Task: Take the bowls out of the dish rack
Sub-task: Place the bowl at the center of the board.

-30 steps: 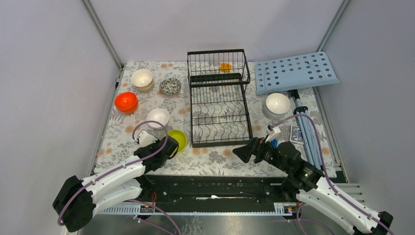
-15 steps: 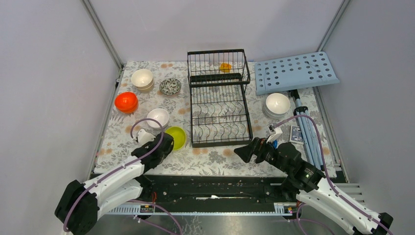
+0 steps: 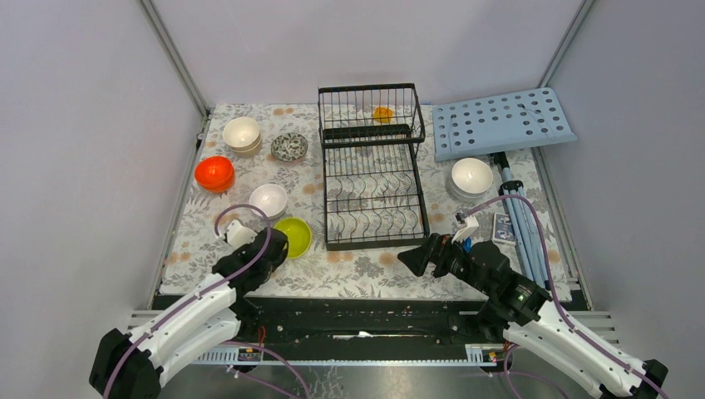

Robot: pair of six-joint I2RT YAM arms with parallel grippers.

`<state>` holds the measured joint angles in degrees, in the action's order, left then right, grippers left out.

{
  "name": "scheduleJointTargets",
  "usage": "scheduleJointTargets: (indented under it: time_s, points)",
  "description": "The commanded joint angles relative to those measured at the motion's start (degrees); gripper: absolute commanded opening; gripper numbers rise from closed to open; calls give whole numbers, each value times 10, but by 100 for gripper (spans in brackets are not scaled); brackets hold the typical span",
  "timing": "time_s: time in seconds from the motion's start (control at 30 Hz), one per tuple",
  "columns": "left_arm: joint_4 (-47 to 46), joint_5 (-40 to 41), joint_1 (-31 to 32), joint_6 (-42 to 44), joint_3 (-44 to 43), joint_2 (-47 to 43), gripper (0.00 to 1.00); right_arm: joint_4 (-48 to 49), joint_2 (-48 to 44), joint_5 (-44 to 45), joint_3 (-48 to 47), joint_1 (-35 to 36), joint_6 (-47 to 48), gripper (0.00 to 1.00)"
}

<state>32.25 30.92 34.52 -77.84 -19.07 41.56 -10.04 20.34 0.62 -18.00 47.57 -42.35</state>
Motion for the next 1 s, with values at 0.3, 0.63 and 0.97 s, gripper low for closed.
scheduleJointTargets:
  time_s: [0.3,0.63,0.97]
  points:
    - [54,6,-24,26,-84,82,0,14,7,9,-20,1,-6,100]
    - [-8,-44,-72,61,-74,134,0,11,7,7,-22,1,-6,100]
    - [-8,-62,-76,83,-64,82,39,8,2,9,-20,1,-4,100]
